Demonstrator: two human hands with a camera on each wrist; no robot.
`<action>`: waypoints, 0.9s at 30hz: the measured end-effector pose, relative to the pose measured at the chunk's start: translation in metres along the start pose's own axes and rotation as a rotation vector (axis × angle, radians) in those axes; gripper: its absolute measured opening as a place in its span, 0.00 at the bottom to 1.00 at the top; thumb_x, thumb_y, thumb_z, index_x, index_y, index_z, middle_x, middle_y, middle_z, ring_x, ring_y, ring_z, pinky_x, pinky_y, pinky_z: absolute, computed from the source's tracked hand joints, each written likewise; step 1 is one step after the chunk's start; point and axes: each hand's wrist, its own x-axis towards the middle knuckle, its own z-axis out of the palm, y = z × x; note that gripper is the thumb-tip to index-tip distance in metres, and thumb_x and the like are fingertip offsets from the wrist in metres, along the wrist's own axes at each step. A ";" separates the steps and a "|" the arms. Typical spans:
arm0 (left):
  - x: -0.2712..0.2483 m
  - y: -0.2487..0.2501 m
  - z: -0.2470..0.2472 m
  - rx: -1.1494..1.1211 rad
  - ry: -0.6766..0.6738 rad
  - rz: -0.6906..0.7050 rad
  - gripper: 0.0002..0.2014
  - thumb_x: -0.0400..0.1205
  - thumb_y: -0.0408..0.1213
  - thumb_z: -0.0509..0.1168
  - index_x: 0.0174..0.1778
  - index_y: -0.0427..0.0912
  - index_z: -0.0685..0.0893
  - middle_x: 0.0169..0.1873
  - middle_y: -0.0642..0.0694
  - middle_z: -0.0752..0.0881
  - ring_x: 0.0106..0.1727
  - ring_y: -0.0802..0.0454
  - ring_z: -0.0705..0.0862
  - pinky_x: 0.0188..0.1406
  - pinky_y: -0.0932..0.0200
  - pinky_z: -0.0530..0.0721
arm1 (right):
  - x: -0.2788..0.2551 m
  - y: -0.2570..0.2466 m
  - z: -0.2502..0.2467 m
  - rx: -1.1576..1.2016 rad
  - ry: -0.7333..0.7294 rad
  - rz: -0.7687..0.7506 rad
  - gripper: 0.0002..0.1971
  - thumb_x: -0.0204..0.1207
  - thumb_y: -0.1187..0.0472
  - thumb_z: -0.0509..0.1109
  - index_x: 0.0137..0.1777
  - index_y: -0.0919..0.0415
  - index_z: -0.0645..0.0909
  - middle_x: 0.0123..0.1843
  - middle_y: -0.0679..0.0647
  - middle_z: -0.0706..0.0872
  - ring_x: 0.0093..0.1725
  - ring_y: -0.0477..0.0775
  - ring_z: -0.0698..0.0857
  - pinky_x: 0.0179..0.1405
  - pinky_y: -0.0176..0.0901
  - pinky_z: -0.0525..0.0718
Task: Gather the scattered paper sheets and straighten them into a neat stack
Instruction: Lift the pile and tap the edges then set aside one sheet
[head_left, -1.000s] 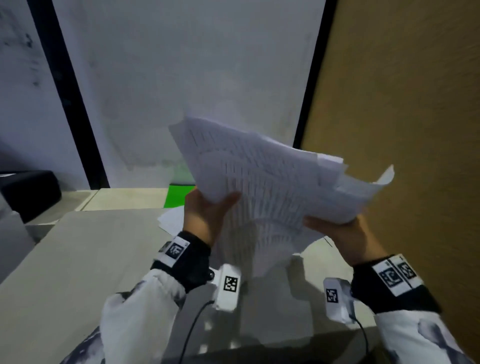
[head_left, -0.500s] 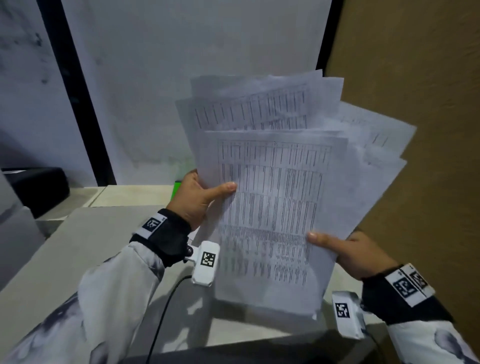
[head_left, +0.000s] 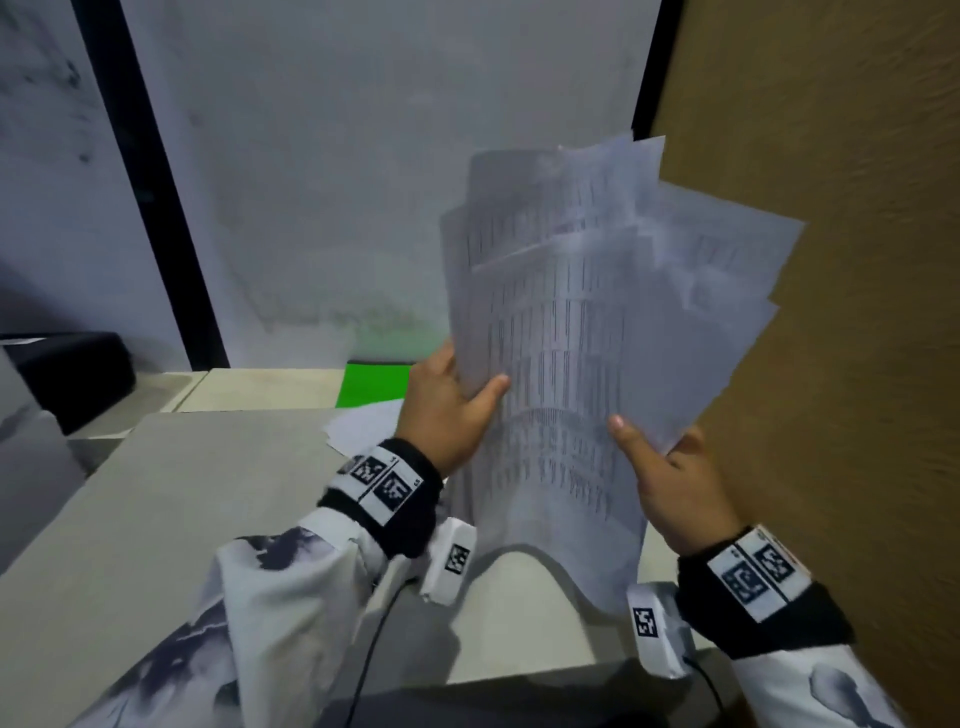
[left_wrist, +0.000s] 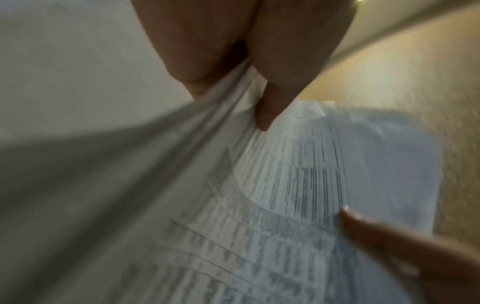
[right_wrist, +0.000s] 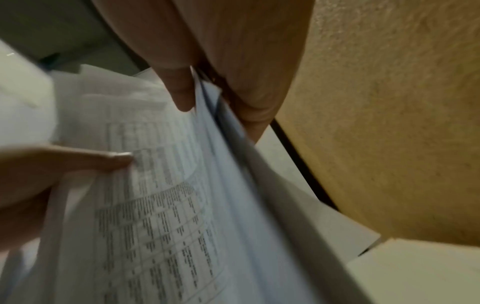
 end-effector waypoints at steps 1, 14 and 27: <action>-0.001 0.000 0.003 -0.073 0.032 -0.035 0.18 0.76 0.32 0.76 0.61 0.34 0.87 0.53 0.46 0.91 0.51 0.62 0.90 0.57 0.65 0.85 | 0.000 -0.002 -0.002 0.038 0.019 0.066 0.10 0.85 0.60 0.69 0.62 0.47 0.86 0.56 0.34 0.93 0.63 0.37 0.89 0.59 0.28 0.86; -0.046 -0.064 0.001 -0.218 -0.419 -0.363 0.17 0.76 0.31 0.77 0.57 0.54 0.86 0.53 0.54 0.92 0.56 0.57 0.90 0.59 0.59 0.87 | -0.023 0.035 -0.031 0.157 -0.097 0.557 0.11 0.83 0.61 0.70 0.49 0.71 0.87 0.32 0.49 0.94 0.31 0.41 0.92 0.29 0.30 0.86; -0.057 -0.097 -0.018 -0.076 -0.636 -0.510 0.35 0.64 0.54 0.80 0.63 0.37 0.87 0.55 0.44 0.92 0.55 0.51 0.91 0.62 0.46 0.88 | -0.016 0.036 -0.039 0.156 -0.165 0.582 0.11 0.73 0.65 0.78 0.55 0.65 0.89 0.50 0.53 0.96 0.45 0.46 0.95 0.48 0.40 0.91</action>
